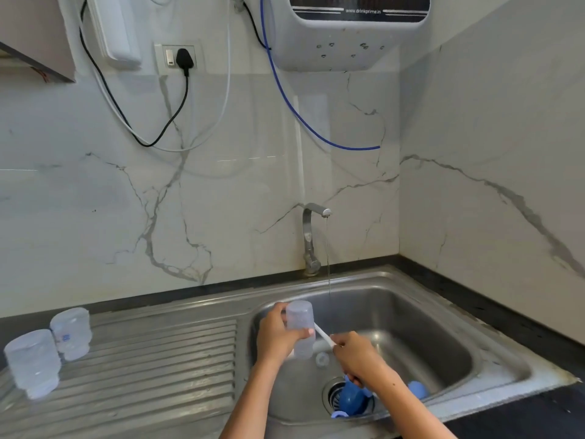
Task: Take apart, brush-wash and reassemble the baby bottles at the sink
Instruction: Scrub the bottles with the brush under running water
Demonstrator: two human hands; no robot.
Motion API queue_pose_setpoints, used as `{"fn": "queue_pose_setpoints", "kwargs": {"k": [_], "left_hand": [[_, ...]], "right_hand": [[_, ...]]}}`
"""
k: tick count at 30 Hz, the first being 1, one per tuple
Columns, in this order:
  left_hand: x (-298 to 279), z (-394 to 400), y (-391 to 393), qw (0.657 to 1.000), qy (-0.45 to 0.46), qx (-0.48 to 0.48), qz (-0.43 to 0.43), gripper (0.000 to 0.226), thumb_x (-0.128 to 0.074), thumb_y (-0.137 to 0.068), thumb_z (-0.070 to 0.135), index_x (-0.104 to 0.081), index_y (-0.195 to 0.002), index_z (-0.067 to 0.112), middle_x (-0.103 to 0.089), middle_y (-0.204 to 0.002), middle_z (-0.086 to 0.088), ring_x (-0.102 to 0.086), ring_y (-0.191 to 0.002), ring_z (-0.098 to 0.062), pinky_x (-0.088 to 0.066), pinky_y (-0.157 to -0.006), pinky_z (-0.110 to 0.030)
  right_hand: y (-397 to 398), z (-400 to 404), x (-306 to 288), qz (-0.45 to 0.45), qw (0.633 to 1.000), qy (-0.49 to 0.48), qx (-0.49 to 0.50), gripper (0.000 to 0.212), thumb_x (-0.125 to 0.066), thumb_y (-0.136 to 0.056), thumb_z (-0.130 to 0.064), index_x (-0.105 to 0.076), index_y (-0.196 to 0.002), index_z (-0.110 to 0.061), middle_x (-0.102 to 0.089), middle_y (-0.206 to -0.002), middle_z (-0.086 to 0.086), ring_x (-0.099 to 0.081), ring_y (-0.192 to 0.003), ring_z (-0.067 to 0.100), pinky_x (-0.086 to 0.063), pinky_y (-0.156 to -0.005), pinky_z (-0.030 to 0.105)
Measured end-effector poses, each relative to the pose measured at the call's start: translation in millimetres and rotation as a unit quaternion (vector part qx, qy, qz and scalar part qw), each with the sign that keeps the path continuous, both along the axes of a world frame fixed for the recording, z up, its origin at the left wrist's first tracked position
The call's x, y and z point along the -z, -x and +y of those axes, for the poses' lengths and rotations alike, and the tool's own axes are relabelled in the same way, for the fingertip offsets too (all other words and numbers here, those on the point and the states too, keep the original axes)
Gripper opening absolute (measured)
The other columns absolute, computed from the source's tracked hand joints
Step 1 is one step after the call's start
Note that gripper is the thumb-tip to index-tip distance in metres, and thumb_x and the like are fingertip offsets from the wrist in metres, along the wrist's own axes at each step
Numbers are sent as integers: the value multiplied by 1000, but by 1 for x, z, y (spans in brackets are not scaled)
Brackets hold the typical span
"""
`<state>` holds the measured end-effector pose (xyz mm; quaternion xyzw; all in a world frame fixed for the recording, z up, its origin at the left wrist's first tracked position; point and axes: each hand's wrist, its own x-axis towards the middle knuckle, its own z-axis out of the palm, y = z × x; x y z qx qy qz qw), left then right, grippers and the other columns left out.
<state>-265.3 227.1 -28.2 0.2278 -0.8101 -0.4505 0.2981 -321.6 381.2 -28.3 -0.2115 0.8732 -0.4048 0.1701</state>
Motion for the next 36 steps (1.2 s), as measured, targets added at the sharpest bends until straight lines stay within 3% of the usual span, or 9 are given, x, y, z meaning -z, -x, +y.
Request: {"fn": "queue_pose_setpoints", "kwargs": {"k": [6, 12, 18, 19, 23, 27, 31, 33, 36], "left_hand": [[-18, -8, -7, 999, 2, -13, 44, 50, -88, -61, 18, -60, -102, 25, -66, -98, 5, -62, -89, -15, -53, -69, -28], [-50, -43, -45, 991, -38, -50, 117, 49, -90, -58, 18, -64, -99, 25, -69, -96, -1, -65, -89, -19, -56, -77, -36], [-52, -109, -133, 988, -15, -107, 107, 51, -90, -60, 18, -65, -104, 27, -69, -98, 1, -66, -90, -16, -56, -80, -37], [-50, -120, -151, 988, -17, -117, 105, 51, -89, -61, 17, -65, -104, 27, -69, -98, 1, -66, -91, -16, -56, -80, -36], [-46, -153, -211, 983, -16, -149, 106, 51, -87, -64, 15, -65, -110, 16, -69, -102, -3, -65, -96, -18, -53, -82, -31], [-40, -176, -258, 976, -15, -187, 108, 48, -87, -63, 11, -68, -106, 18, -70, -102, -5, -66, -96, -20, -54, -83, -34], [-33, -190, -289, 967, -21, -228, 112, 65, -92, -50, 28, -67, -110, 20, -71, -103, -2, -68, -94, -18, -56, -80, -35], [-33, -194, -300, 963, -21, -239, 119, 61, -91, -54, 21, -67, -110, 18, -72, -101, -2, -69, -93, -18, -55, -76, -30], [-32, -199, -314, 958, -18, -260, 121, 53, -88, -61, 10, -66, -109, 17, -72, -100, -1, -69, -92, -17, -55, -75, -29]], "right_hand": [[-6, -11, -5, -54, 998, 45, 4, 46, -32, -96, -6, -50, -137, -17, -51, -62, 6, -43, -43, 14, -37, -39, 24], [-49, -62, -29, -80, 990, 113, -20, 42, -27, -98, -4, -45, -135, -11, -50, -66, 8, -45, -38, 13, -41, -41, 23], [-88, -109, -29, -54, 988, 138, -40, 30, -29, -98, -3, -53, -117, -1, -55, -82, 14, -51, -35, 14, -46, -38, 26], [-90, -115, -26, -39, 990, 129, -42, 30, -30, -98, -3, -54, -116, -1, -56, -83, 14, -53, -38, 16, -47, -39, 25], [-93, -128, -16, 19, 995, 86, -43, 26, -33, -95, -2, -55, -110, 0, -59, -83, 12, -57, -62, 27, -56, -74, 45], [-91, -132, -12, 47, 996, 71, -39, 31, -33, -92, 0, -54, -115, 1, -63, -82, 16, -58, -55, 27, -55, -67, 41], [-91, -134, -6, 62, 995, 52, -51, 30, -34, -89, 1, -58, -107, 1, -64, -84, 17, -63, -72, 35, -54, -72, 38], [-92, -133, -4, 59, 996, 48, -55, 29, -34, -88, 0, -59, -105, 0, -65, -81, 16, -63, -75, 36, -55, -76, 40], [-90, -132, -3, 52, 996, 55, -56, 35, -35, -93, -4, -54, -122, -1, -60, -86, 14, -61, -71, 33, -54, -75, 37]]}}
